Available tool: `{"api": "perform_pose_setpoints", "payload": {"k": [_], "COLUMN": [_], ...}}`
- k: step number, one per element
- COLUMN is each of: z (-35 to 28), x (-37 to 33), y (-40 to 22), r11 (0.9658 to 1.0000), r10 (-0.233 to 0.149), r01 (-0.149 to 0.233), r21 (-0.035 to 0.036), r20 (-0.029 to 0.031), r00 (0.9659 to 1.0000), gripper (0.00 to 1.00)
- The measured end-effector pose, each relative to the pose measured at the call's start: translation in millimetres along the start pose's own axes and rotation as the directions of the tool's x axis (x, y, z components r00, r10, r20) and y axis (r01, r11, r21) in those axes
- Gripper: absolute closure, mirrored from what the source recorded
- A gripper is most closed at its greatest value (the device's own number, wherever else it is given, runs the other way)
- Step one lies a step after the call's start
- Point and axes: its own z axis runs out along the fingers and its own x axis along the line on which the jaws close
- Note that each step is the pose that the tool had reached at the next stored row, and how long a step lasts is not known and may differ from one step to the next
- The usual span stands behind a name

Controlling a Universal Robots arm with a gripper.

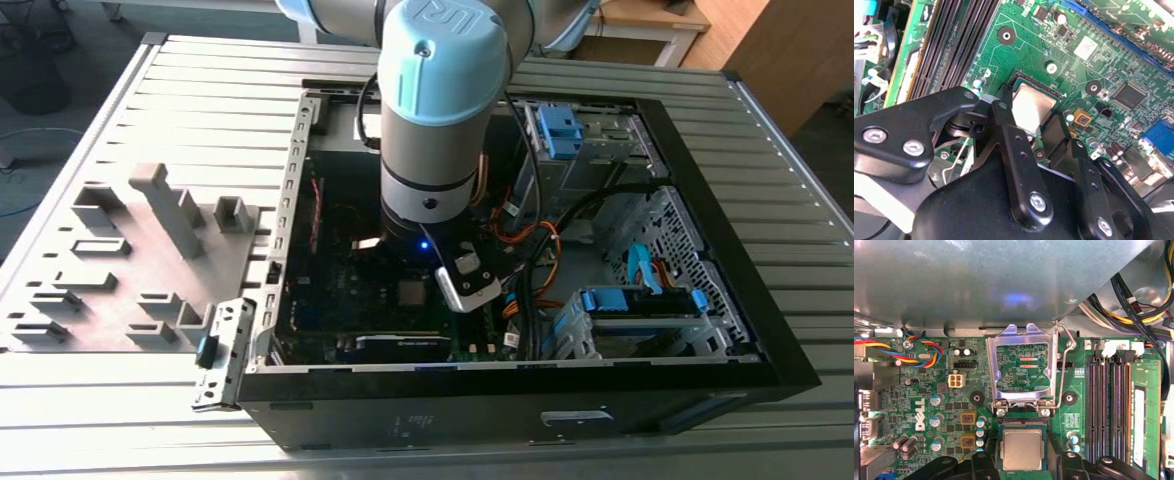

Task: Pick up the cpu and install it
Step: 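Place the cpu into insertion slot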

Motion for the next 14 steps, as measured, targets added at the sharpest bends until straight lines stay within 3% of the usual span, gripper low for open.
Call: {"api": "perform_pose_setpoints", "payload": {"k": [4, 14], "z": [0.1, 0.3], "x": [-0.2, -1.1], "y": [0.0, 0.0], "r11": [0.9998, 0.9998], "r10": [-0.022, -0.022], "r01": [0.022, 0.022], "r21": [-0.0007, -0.0005], "r20": [0.0, -0.0002], "r00": [0.9998, 0.9998], "gripper": [0.53, 0.53]}}
